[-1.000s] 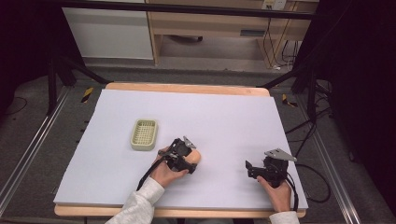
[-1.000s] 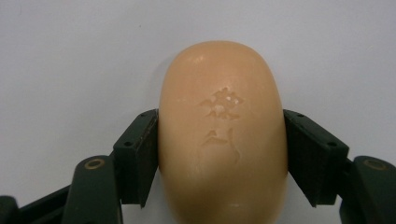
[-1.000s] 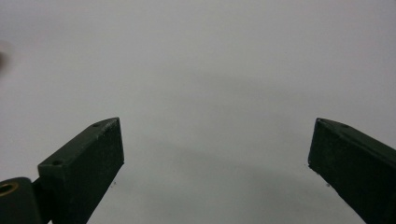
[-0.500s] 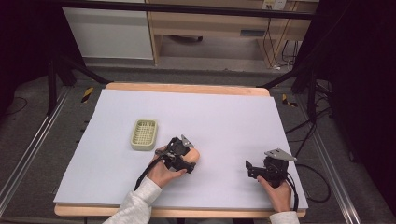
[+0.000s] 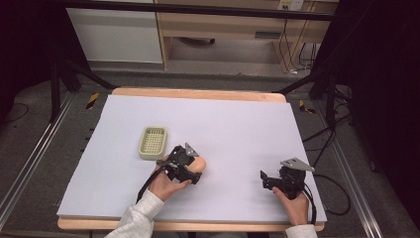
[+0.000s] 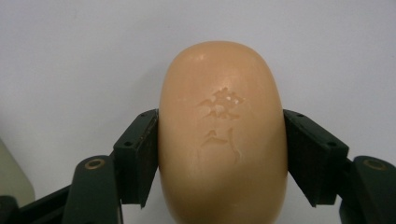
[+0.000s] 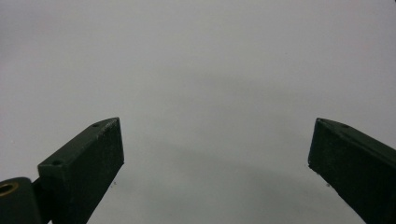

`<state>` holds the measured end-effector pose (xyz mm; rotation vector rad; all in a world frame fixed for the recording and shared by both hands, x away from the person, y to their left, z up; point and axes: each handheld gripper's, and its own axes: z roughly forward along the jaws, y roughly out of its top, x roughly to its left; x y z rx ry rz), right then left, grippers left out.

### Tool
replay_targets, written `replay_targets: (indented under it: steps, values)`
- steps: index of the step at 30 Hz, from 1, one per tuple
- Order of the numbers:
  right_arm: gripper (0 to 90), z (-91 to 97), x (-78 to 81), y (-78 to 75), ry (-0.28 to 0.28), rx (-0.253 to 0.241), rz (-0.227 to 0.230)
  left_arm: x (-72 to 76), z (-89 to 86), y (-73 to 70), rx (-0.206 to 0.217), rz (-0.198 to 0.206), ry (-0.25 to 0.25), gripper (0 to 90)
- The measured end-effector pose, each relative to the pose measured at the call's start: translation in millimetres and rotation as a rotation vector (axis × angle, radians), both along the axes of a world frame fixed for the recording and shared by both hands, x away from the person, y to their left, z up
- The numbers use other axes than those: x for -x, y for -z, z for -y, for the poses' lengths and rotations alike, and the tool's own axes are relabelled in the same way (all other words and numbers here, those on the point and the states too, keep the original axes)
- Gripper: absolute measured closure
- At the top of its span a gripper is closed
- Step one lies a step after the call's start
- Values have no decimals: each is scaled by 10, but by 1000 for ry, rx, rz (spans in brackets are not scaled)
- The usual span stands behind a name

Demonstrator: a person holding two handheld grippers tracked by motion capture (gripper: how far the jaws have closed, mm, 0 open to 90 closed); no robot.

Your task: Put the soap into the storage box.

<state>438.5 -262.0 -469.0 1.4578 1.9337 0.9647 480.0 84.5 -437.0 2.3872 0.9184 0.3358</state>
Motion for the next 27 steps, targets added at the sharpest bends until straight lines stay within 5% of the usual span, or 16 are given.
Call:
replay_targets:
  steps: [27]
  values:
    - [38, -20, 19, 16, -9, 2, 2, 39, -447, -163, 52, 22, -88, 319]
